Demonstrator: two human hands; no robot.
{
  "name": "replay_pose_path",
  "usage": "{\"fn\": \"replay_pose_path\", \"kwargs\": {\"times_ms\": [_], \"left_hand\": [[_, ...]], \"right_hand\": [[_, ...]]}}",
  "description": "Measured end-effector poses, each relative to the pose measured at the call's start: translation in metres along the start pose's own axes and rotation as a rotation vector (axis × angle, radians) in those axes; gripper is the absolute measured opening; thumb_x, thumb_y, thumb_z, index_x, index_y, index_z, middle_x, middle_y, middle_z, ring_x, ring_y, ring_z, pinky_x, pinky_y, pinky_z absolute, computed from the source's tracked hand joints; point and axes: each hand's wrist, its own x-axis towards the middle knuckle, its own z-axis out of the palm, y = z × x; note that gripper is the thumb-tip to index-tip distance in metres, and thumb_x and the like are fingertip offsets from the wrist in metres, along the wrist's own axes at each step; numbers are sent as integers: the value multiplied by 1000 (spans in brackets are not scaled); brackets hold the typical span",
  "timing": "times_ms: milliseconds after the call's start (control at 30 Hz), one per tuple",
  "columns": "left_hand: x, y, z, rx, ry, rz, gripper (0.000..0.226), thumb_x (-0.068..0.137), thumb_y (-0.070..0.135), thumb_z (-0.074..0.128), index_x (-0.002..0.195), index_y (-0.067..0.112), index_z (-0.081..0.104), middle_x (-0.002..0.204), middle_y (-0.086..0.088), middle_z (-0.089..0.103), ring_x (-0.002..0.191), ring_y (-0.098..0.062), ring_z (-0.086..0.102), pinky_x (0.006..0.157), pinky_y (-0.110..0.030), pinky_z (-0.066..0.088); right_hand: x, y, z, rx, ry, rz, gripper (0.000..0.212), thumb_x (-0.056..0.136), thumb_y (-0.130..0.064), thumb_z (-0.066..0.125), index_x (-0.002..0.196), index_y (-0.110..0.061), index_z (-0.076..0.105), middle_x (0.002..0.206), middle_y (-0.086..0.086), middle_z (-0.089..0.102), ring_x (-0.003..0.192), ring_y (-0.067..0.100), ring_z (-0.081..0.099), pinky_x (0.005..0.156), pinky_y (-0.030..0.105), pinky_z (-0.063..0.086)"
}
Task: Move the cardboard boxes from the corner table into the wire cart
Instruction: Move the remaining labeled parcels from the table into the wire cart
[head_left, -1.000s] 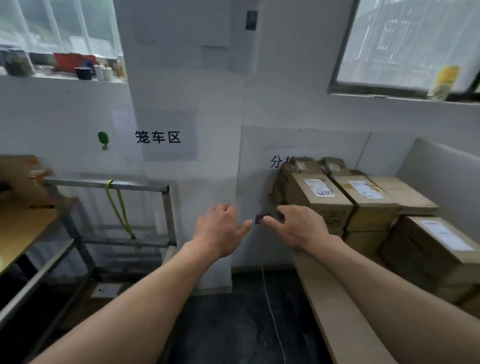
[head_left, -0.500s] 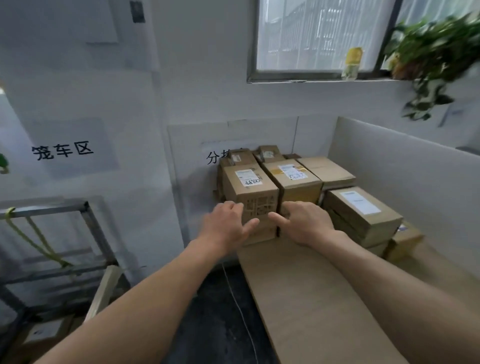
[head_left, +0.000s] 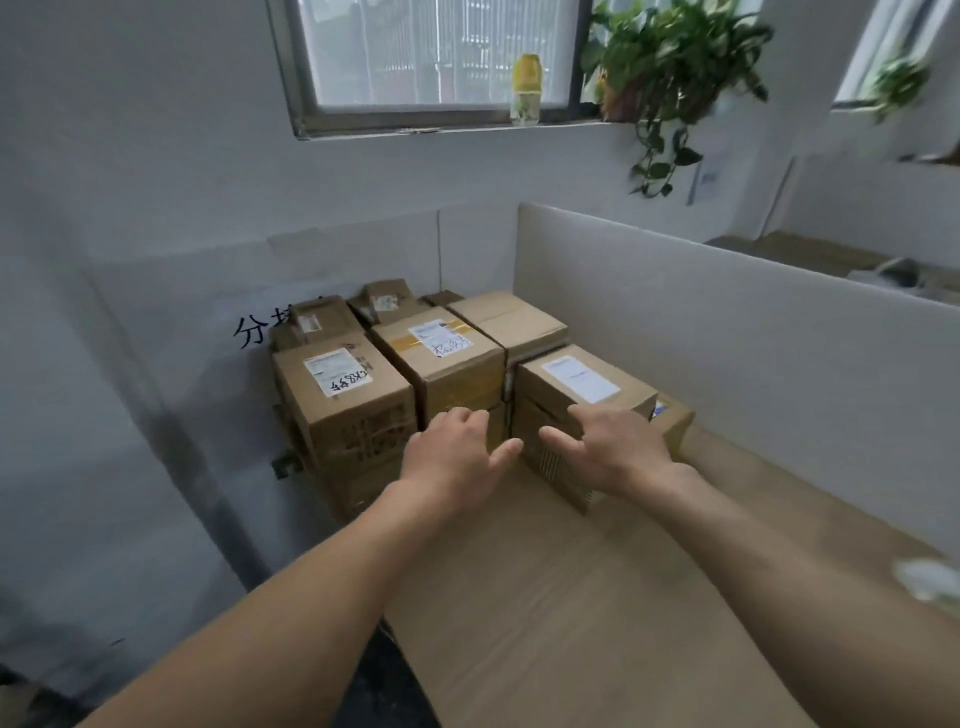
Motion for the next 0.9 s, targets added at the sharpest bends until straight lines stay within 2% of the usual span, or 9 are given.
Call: {"fn": "replay_pose_path", "kwargs": {"times_ms": [100, 200, 267, 500, 700, 833, 900], "left_hand": [[42, 15, 24, -38, -43, 37, 68, 94, 71, 40, 142, 24, 50, 143, -1, 54, 131, -23, 51, 100, -46, 47], [84, 25, 46, -67, -83, 88, 66, 93, 71, 40, 137, 24, 52, 137, 0, 58, 124, -22, 55, 90, -41, 50], [108, 28, 60, -76, -130, 107, 68, 94, 71, 40, 139, 23, 51, 139, -1, 57, 125, -22, 55, 89, -40, 50], [171, 29, 104, -144, -238, 107, 64, 95, 68, 41, 137, 21, 50, 136, 0, 58, 119, -20, 57, 77, -31, 42], [195, 23, 130, -186, -285, 54, 65, 96, 67, 39, 140, 19, 45, 135, -3, 56, 118, -23, 56, 78, -34, 41], [203, 17, 137, -252, -262, -12, 68, 96, 65, 43, 145, 18, 41, 139, -3, 56, 122, -24, 56, 89, -38, 48], [208, 14, 139, -299, -245, -30, 65, 96, 65, 45, 142, 19, 43, 137, -3, 58, 120, -24, 57, 89, -39, 48]], "right_hand": [[18, 30, 4, -29, -26, 104, 72, 88, -80, 32, 122, -25, 64, 121, 4, 69, 110, 27, 63, 80, 38, 50], [41, 57, 13, -35, -38, 213, 72, 89, -78, 37, 127, -23, 63, 129, 4, 67, 117, 27, 61, 84, 38, 48], [58, 71, 20, -45, -69, 285, 72, 90, -77, 40, 132, -22, 61, 135, 4, 64, 122, 27, 59, 91, 40, 49], [118, 106, 44, -24, -123, 435, 69, 85, -73, 49, 130, -21, 62, 129, 6, 65, 116, 30, 60, 92, 44, 53], [159, 124, 61, 10, -200, 494, 74, 82, -72, 53, 134, -19, 54, 132, 9, 58, 123, 30, 52, 102, 46, 46], [170, 126, 69, 58, -205, 552, 79, 72, -76, 51, 131, -24, 54, 129, 7, 59, 116, 31, 56, 93, 44, 50], [170, 127, 70, 69, -185, 602, 81, 70, -79, 46, 132, -27, 54, 131, 6, 61, 116, 31, 59, 88, 42, 50]]}}
